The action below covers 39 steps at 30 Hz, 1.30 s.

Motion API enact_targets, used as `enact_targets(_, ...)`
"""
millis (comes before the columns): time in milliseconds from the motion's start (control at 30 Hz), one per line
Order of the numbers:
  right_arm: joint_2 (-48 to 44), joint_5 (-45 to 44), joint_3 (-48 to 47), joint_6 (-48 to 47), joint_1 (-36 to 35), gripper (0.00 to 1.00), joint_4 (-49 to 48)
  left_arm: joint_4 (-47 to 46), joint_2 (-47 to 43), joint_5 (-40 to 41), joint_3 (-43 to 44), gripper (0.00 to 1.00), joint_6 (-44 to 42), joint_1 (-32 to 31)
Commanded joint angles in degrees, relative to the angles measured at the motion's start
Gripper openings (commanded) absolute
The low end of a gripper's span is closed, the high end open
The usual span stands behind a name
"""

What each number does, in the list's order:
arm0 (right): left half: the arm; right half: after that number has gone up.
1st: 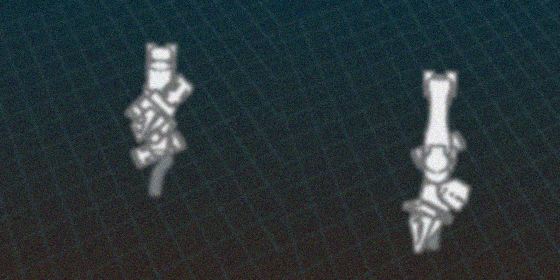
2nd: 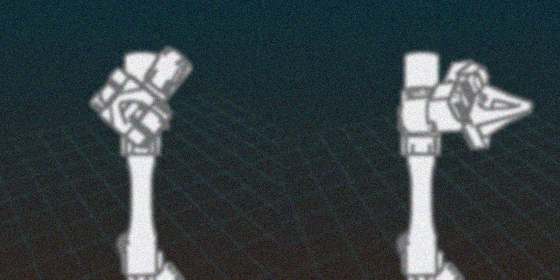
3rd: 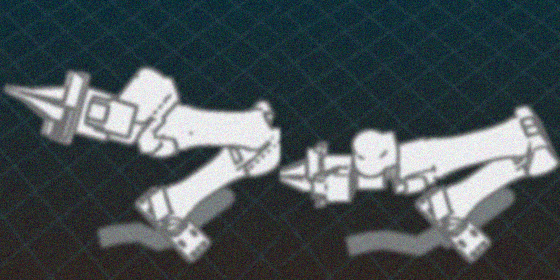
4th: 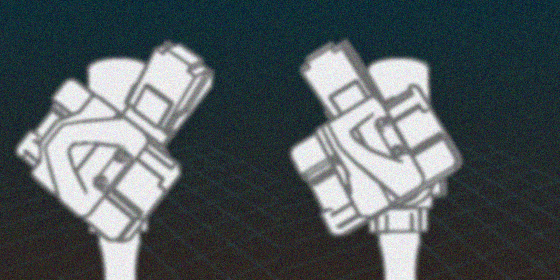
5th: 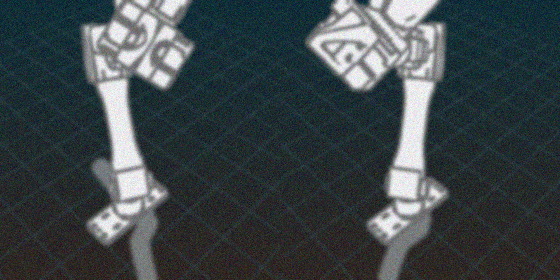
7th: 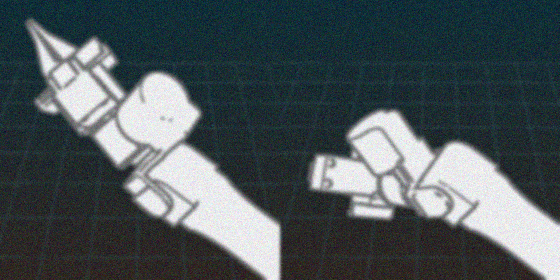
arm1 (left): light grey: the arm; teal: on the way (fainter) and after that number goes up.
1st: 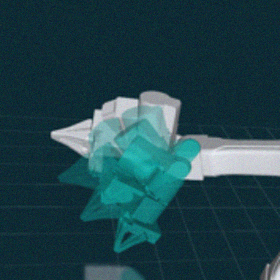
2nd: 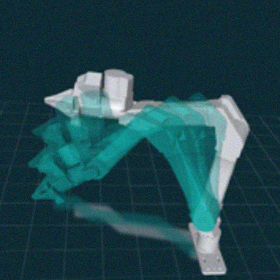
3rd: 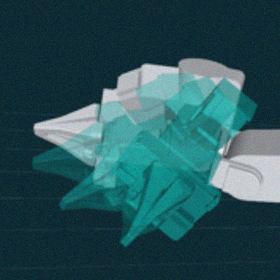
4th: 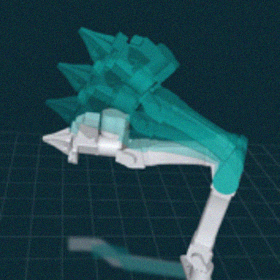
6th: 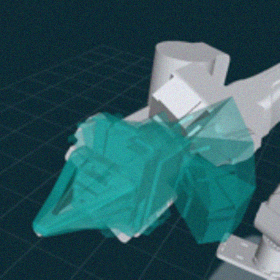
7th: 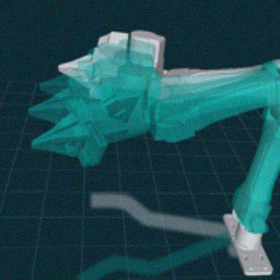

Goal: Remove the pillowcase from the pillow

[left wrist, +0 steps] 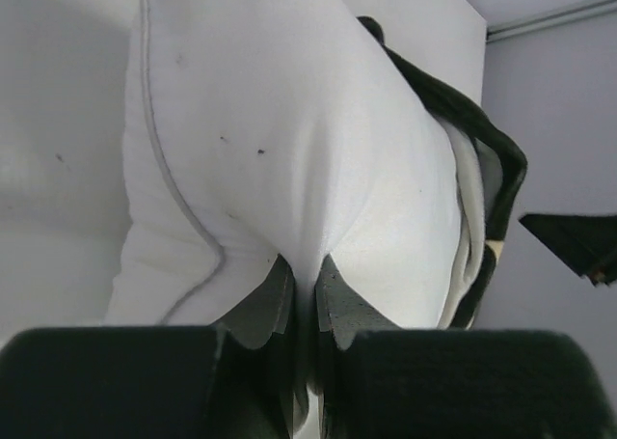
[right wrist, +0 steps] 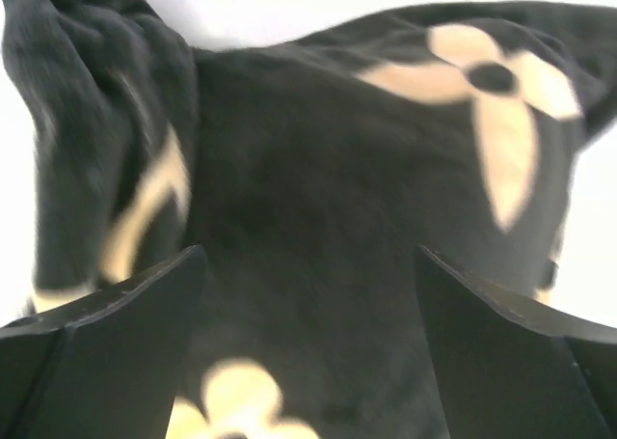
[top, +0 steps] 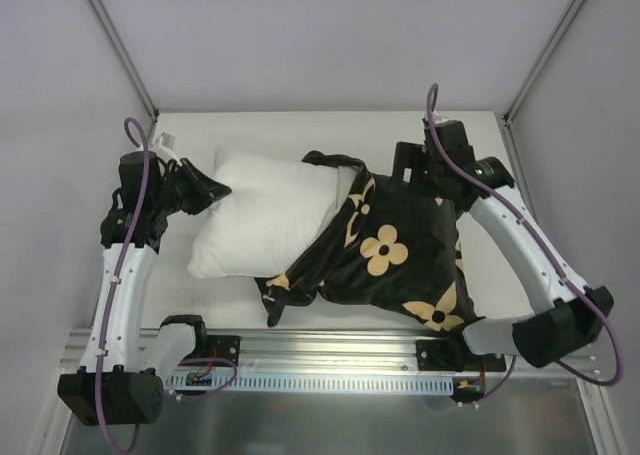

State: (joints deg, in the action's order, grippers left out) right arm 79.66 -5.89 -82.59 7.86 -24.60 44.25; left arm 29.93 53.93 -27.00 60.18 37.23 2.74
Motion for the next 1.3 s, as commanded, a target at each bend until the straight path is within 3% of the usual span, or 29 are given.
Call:
enact_targets(0,-12.9,-4.7,4.7,-0.6,0.5,0.93,0.4,-5.1,-0.1,3.9,-1.1,0.00,1.9,0.3)
enact_targets(167,-24.6,-6.5,18.7,-0.2,0.5,0.93,4.8,-2.1,0.8,6.9,1.2,0.00,-1.5,3.2)
enact_targets(300,-35.1,-0.5,32.4,4.1,0.5,0.99,5.8,0.2,2.2,7.4,4.6,0.00,-3.1,9.9)
enact_targets(433,-41.9,4.9,38.0,6.5,0.4,0.99,5.6,1.7,2.9,8.5,6.5,0.00,-2.5,15.4)
enact_targets(500,-43.4,8.9,36.0,5.7,0.1,0.99,8.2,2.5,2.8,9.2,6.6,0.00,-2.4,18.1)
enact_targets(667,-45.2,10.5,34.9,4.9,-4.0,1.00,13.8,3.2,1.1,11.5,5.1,0.00,-1.3,22.1)
enact_targets(833,-43.4,11.4,42.8,9.4,-11.4,0.99,4.5,3.1,2.8,9.2,5.7,0.00,-0.8,22.3)
enact_targets(967,-34.7,3.7,42.3,11.0,-21.1,0.99,1.3,3.1,3.4,8.5,6.3,0.00,-1.3,22.3)
enact_targets(1100,-25.3,-0.2,41.1,9.5,-24.1,0.96,-4.2,3.0,3.0,7.4,6.7,0.00,-1.2,22.2)
enact_targets(1200,-18.4,-5.1,40.6,8.9,-24.2,0.64,-5.4,3.2,2.7,7.1,6.6,0.00,-1.2,22.3)
enact_targets(1267,-16.1,-9.4,39.5,8.4,-24.1,0.17,-3.7,3.2,2.7,7.5,7.0,0.00,-1.2,22.3)
